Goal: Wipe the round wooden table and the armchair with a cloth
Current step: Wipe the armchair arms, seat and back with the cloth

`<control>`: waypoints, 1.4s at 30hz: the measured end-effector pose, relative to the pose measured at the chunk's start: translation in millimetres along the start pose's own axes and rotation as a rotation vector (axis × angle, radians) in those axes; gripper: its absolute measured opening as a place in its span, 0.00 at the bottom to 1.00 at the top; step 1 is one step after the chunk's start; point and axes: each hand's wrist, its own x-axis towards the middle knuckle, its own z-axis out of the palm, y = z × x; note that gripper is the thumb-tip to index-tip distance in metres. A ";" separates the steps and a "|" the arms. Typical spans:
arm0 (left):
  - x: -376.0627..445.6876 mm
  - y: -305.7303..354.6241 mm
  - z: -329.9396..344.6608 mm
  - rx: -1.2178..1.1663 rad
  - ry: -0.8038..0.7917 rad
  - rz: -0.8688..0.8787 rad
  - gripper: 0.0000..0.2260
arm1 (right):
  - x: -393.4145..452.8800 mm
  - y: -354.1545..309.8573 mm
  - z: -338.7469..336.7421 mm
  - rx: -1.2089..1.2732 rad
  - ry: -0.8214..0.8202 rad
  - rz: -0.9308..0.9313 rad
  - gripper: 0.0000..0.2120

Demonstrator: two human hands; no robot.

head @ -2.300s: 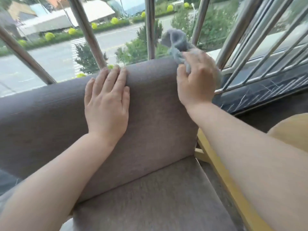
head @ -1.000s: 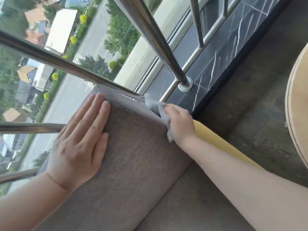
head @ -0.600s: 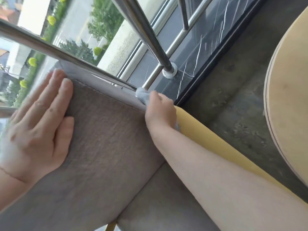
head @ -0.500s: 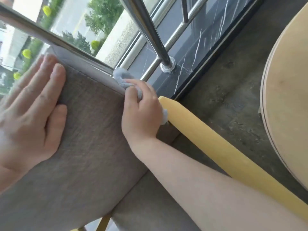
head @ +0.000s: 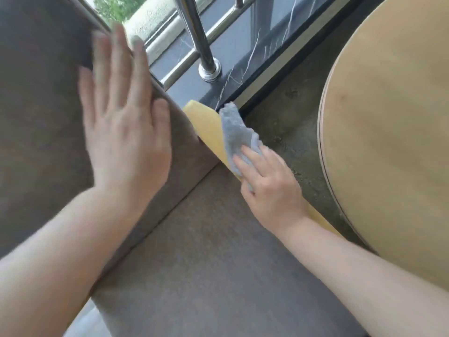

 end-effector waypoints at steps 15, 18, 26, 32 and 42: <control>-88.5 68.2 92.4 -0.233 -0.477 -0.151 0.25 | -106.4 18.1 -35.2 -0.144 -0.114 0.107 0.23; -104.5 89.5 94.3 -0.262 -0.468 -0.107 0.25 | -119.1 22.2 -40.4 -0.139 -0.102 0.153 0.23; -107.0 97.4 98.1 -0.223 -0.443 -0.144 0.25 | -148.4 9.8 -36.0 -0.195 -0.130 0.135 0.26; -152.4 146.7 105.9 -0.194 -0.434 -0.083 0.26 | -263.1 34.0 -71.9 -0.252 -0.103 0.312 0.25; -163.8 140.6 95.4 -0.120 -0.558 0.083 0.27 | -278.6 28.5 -56.5 -0.331 -0.015 0.291 0.24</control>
